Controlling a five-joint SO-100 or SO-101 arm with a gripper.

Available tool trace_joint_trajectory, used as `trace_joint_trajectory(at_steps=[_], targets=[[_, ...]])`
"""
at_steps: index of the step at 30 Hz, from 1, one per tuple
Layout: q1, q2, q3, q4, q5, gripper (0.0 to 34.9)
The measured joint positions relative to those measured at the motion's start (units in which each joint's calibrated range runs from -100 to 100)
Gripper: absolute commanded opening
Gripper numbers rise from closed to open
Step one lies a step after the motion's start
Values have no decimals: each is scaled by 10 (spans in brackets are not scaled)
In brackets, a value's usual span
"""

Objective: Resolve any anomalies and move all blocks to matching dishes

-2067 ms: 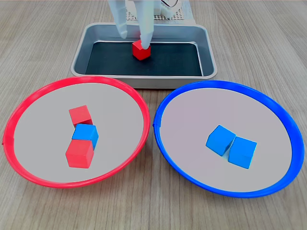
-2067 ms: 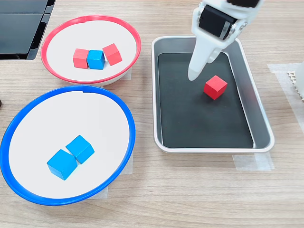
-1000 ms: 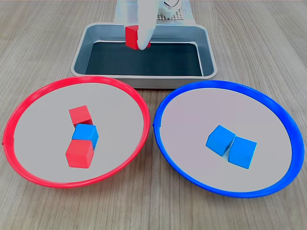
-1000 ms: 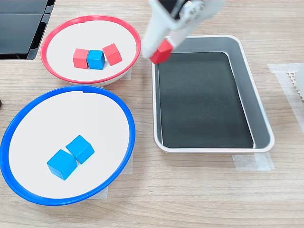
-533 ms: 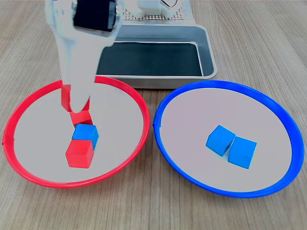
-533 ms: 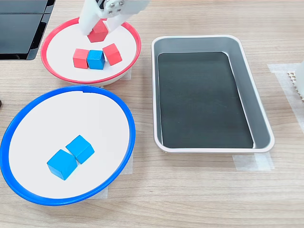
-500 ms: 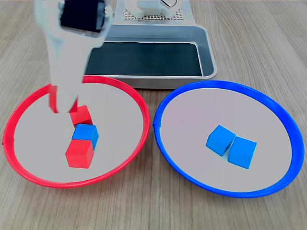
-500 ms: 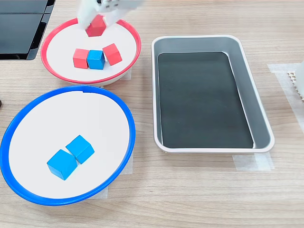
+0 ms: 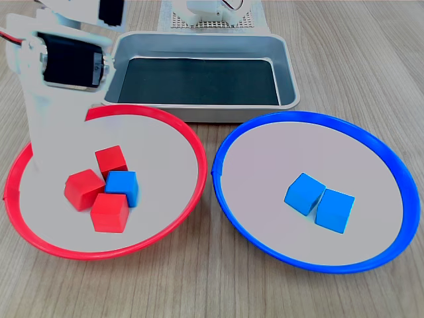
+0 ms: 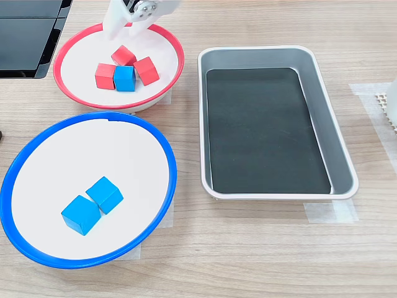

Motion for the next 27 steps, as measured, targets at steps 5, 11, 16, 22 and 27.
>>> trace_joint_trajectory(at_steps=[5,11,16,22,27], targets=[[2,0,-1,-3,11,166],[-32,-45,8,33,42,121],[-79,-61,48,47,64,114],[-91,-61,92,30,86,125],[-98,-61,111,24,112,145]])
